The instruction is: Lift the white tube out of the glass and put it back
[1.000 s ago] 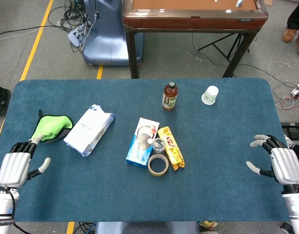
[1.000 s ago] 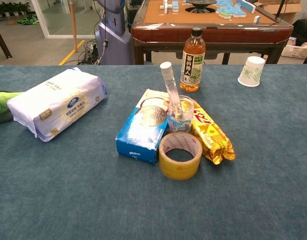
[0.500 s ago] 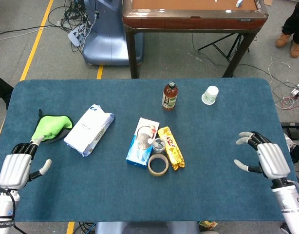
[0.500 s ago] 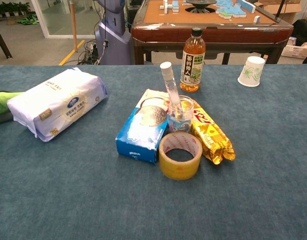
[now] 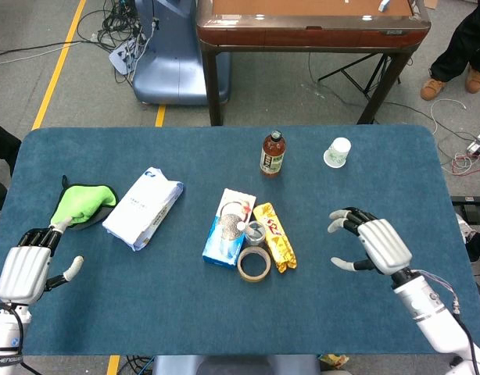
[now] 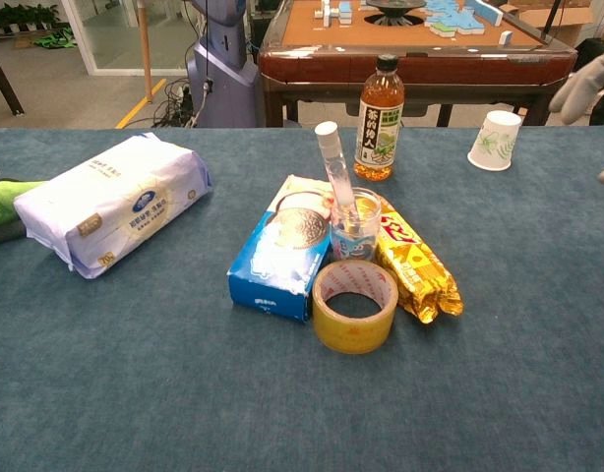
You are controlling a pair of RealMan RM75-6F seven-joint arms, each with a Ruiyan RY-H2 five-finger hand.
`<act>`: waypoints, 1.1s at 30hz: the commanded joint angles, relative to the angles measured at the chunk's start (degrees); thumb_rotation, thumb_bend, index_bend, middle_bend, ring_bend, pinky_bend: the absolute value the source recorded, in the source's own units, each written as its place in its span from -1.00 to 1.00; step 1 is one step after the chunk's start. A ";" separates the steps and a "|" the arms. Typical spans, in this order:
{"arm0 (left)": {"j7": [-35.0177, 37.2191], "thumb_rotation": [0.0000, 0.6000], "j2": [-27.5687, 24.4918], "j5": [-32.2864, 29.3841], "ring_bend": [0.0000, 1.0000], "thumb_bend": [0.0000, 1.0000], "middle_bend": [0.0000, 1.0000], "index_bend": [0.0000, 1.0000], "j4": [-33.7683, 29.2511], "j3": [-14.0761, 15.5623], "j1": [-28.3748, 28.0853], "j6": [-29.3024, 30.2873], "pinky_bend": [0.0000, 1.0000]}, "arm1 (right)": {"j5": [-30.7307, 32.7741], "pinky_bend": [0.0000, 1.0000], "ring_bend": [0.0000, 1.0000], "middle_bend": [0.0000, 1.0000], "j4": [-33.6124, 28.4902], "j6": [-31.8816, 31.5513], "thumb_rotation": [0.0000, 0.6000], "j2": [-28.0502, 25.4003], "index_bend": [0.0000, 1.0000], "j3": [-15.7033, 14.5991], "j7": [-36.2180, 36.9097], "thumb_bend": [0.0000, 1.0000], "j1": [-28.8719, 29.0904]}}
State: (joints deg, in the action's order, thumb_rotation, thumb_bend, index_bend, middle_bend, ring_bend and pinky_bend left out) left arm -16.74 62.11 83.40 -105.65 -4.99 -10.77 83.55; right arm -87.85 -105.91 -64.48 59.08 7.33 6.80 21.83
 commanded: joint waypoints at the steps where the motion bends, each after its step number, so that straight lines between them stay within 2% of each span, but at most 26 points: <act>1: 0.02 1.00 -0.18 0.08 -0.52 -0.57 -0.60 -0.78 -0.19 0.06 0.15 0.19 -0.63 | 0.73 -0.43 -0.62 -0.46 0.31 3.26 1.00 1.53 -0.20 1.34 -1.08 -0.54 3.18; 9: 0.10 1.00 -0.60 0.30 -0.52 -0.57 -0.60 -0.78 -0.57 0.23 0.50 0.55 -0.63 | 4.86 -0.43 -0.62 -0.49 2.62 9.16 1.00 6.29 -0.19 4.47 -3.50 -0.54 10.14; 16: 0.17 1.00 -0.97 0.39 -0.52 -0.57 -0.60 -0.78 -0.77 0.24 0.80 0.93 -0.63 | 8.26 -0.43 -0.62 -0.49 4.19 13.15 1.00 9.40 -0.20 5.46 -5.75 -0.54 14.58; 33: 0.26 1.00 -1.42 -0.21 -0.52 -0.57 -0.60 -0.78 -0.66 -0.01 0.84 0.62 -0.63 | 9.91 -0.43 -0.62 -0.49 3.79 8.90 1.00 8.72 -0.19 3.93 -6.09 -0.54 13.18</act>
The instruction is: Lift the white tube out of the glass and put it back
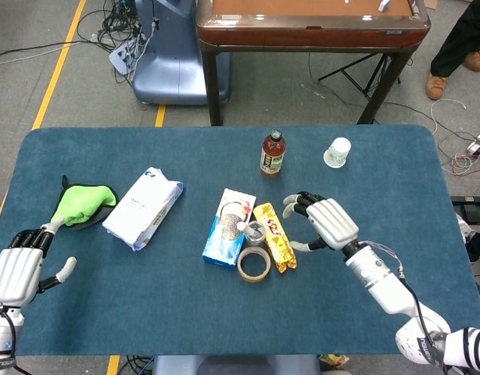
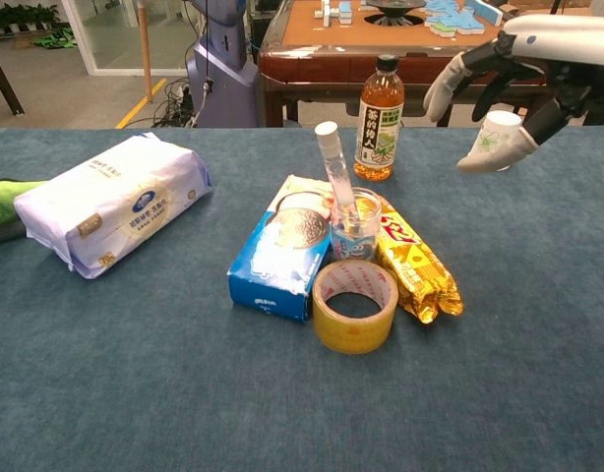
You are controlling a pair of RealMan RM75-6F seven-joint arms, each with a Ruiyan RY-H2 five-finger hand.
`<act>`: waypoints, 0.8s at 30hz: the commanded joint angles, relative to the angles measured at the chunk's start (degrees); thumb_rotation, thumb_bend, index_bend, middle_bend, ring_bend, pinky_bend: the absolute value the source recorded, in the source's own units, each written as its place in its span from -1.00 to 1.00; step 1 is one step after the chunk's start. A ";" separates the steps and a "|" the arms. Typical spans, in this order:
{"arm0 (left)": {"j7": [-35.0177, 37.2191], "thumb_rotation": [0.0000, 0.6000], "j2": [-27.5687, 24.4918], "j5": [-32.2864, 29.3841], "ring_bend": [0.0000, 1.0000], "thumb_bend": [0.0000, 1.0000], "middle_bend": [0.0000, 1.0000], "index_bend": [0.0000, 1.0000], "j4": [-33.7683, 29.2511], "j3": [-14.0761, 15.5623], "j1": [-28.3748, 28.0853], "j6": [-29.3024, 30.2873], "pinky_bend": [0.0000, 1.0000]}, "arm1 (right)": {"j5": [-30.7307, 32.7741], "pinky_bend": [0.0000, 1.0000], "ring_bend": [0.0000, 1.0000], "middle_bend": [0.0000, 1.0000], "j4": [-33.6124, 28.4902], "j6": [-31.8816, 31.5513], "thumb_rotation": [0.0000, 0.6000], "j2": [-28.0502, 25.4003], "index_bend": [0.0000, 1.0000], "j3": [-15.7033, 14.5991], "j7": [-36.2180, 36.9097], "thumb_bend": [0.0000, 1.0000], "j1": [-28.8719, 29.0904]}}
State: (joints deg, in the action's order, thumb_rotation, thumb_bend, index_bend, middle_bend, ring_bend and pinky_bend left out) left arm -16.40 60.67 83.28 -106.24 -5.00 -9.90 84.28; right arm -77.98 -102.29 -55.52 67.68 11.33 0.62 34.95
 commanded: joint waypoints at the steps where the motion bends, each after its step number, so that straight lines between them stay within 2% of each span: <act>1: -0.12 1.00 0.05 -0.16 -0.52 -0.57 -0.60 -0.78 -0.10 0.02 -0.05 -0.20 -0.63 | 0.10 -0.43 -0.62 -0.49 0.32 -0.02 1.00 0.26 -0.19 -0.09 0.13 -0.54 0.18; 15: 0.13 1.00 -0.27 0.17 -0.52 -0.57 -0.60 -0.78 -0.41 0.38 0.65 0.56 -0.63 | 1.34 -0.43 -0.62 -0.49 2.48 3.74 1.00 4.35 -0.20 0.41 0.18 -0.54 4.59; 24: 0.42 1.00 -0.33 0.42 -0.52 -0.57 -0.60 -0.78 -0.18 0.63 1.07 0.88 -0.63 | 4.25 -0.43 -0.62 -0.49 6.98 6.95 1.00 8.90 -0.20 0.96 -0.57 -0.49 8.09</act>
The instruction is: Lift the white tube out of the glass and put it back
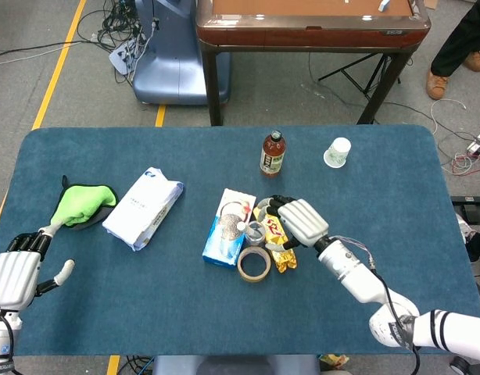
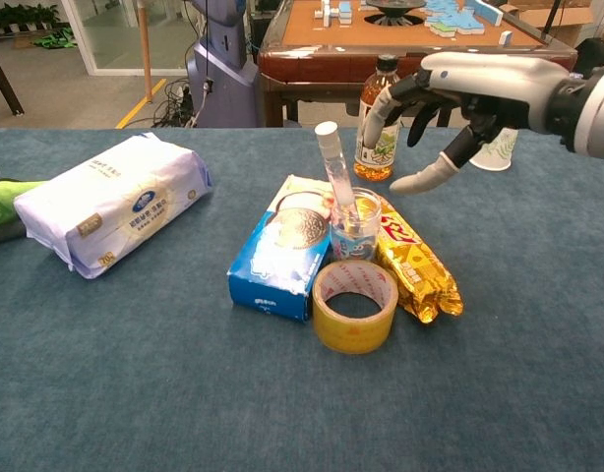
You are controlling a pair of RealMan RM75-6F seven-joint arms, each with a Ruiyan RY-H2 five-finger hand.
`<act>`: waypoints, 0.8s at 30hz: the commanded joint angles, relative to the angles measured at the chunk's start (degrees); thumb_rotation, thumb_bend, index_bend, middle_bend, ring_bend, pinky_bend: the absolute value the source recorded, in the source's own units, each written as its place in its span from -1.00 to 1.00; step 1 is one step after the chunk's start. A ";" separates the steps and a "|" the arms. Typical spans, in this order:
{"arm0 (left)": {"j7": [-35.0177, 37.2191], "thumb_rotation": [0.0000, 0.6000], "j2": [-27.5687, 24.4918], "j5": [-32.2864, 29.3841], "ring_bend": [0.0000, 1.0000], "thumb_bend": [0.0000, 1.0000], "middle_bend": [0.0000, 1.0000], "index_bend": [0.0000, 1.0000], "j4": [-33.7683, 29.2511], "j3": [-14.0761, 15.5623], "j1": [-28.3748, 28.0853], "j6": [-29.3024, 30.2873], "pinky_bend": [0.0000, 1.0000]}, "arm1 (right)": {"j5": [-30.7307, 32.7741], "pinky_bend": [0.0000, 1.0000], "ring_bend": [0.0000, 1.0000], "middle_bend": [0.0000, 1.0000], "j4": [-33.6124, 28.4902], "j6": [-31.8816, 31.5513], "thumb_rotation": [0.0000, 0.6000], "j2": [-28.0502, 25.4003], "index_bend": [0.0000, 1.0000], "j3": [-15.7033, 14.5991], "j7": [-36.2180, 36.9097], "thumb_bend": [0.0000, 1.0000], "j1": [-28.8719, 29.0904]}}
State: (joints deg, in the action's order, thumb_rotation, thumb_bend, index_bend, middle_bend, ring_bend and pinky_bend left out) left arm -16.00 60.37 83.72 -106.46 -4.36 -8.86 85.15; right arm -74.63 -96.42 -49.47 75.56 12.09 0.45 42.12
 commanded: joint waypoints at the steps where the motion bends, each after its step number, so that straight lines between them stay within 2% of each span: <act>1: 0.02 1.00 -0.02 -0.03 -0.52 -0.57 -0.60 -0.78 0.05 0.00 0.05 0.01 -0.63 | 1.25 -0.43 -0.62 -0.49 1.57 1.26 1.00 1.43 -0.19 0.24 -0.50 -0.49 1.26; 15: 0.26 1.00 0.09 -0.13 -0.52 -0.57 -0.60 -0.78 0.46 0.06 0.35 0.05 -0.63 | 4.30 -0.43 -0.62 -0.49 6.53 4.75 1.00 5.55 -0.20 0.15 -1.65 -0.34 5.02; 24: 0.49 1.00 0.27 -0.26 -0.52 -0.57 -0.60 -0.78 0.78 0.04 0.43 -0.04 -0.63 | 5.30 -0.43 -0.62 -0.49 8.14 5.45 1.00 6.56 -0.20 -0.51 -1.75 -0.34 5.72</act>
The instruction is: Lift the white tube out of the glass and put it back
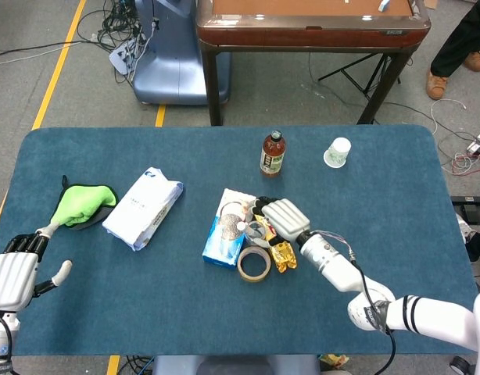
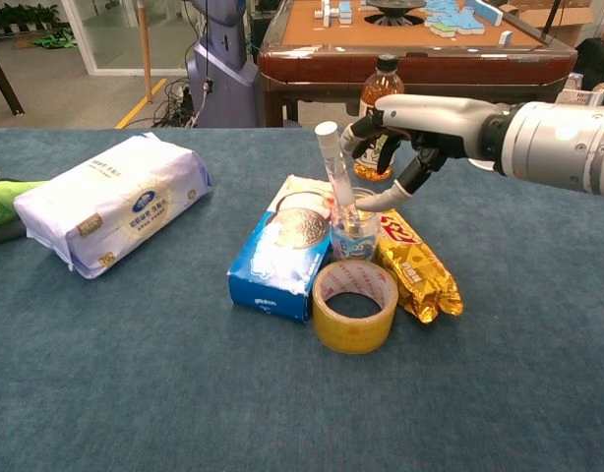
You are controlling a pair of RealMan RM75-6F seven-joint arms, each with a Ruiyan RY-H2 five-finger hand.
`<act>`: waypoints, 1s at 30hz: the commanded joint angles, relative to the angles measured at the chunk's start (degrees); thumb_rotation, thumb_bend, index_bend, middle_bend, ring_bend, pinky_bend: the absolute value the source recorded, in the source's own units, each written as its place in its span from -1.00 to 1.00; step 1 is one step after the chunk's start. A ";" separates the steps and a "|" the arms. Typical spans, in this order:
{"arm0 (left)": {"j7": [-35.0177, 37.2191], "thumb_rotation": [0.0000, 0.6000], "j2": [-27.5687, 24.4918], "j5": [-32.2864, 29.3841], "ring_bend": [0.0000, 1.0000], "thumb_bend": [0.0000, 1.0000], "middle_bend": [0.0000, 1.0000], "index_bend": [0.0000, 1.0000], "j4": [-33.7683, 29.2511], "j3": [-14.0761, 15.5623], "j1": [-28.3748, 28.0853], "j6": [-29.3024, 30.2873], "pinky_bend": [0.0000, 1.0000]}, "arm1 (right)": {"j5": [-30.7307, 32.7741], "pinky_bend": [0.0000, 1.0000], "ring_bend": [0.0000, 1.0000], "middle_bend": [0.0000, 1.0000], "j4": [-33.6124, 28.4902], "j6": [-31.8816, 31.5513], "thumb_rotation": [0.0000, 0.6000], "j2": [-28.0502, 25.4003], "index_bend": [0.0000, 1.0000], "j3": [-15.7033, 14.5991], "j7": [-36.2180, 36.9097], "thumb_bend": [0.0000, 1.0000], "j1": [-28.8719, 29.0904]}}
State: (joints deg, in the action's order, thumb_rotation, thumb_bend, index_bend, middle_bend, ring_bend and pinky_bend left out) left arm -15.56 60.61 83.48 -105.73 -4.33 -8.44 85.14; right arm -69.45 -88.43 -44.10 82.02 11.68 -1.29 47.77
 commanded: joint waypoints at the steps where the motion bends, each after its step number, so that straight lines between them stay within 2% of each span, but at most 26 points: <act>1: 0.09 1.00 0.06 -0.06 -0.52 -0.57 -0.60 -0.78 0.11 0.01 0.01 -0.08 -0.63 | 0.23 -0.43 -0.62 -0.49 0.27 0.14 1.00 0.16 -0.20 -0.15 -0.02 -0.34 0.13; 30: 0.76 1.00 0.35 -0.29 -0.52 -0.57 -0.60 -0.78 0.92 -0.20 0.01 -0.32 -0.63 | 0.21 -0.43 -0.62 -0.44 2.30 0.36 1.00 1.93 -0.15 -0.76 1.41 -0.18 1.23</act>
State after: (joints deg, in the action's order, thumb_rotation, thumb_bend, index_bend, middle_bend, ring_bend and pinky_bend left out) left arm -14.80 60.96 83.19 -104.81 -4.53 -8.42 84.82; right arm -69.22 -86.13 -43.73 83.95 10.94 0.10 49.01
